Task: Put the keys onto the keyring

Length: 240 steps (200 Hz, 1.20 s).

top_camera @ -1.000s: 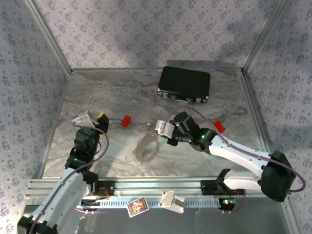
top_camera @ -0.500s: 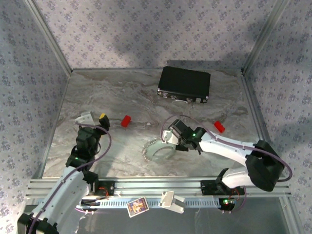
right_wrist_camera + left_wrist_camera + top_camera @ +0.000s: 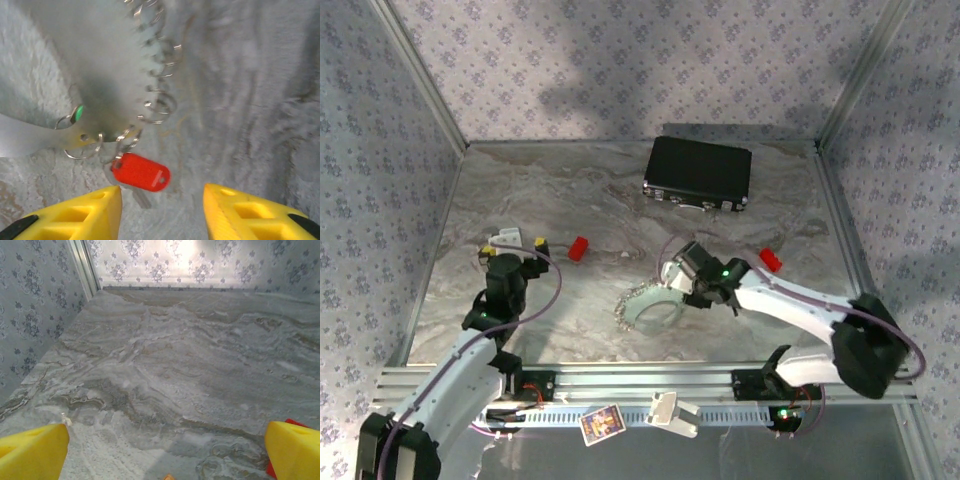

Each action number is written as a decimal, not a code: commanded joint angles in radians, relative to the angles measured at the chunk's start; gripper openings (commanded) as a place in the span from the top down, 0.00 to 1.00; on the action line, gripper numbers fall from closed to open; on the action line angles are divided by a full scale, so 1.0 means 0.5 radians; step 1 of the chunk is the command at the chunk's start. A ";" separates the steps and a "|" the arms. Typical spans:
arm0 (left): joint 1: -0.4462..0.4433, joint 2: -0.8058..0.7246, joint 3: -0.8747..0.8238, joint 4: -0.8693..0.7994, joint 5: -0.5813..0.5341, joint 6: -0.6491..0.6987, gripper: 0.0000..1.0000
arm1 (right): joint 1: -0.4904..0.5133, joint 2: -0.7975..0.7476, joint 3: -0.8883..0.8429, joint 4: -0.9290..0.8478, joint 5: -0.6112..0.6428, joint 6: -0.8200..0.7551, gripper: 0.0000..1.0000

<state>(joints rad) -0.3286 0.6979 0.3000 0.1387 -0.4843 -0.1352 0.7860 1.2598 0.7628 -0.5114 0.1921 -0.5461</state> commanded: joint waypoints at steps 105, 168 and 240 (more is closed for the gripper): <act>0.548 0.875 -0.136 1.146 0.497 0.042 0.01 | -1.474 -0.257 -1.065 2.511 -0.124 1.025 0.43; 0.605 1.481 -0.103 1.801 0.747 0.267 0.02 | -1.515 0.432 -0.973 2.976 -0.293 0.889 0.46; 0.623 1.669 0.210 1.375 0.652 0.215 0.00 | -1.589 0.522 -0.754 2.655 -0.193 1.031 0.43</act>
<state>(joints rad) -0.0231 1.5417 0.3805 0.8780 -0.1493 -0.0196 0.0040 1.5131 0.3660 0.8528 0.0887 -0.0662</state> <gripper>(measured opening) 0.996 0.562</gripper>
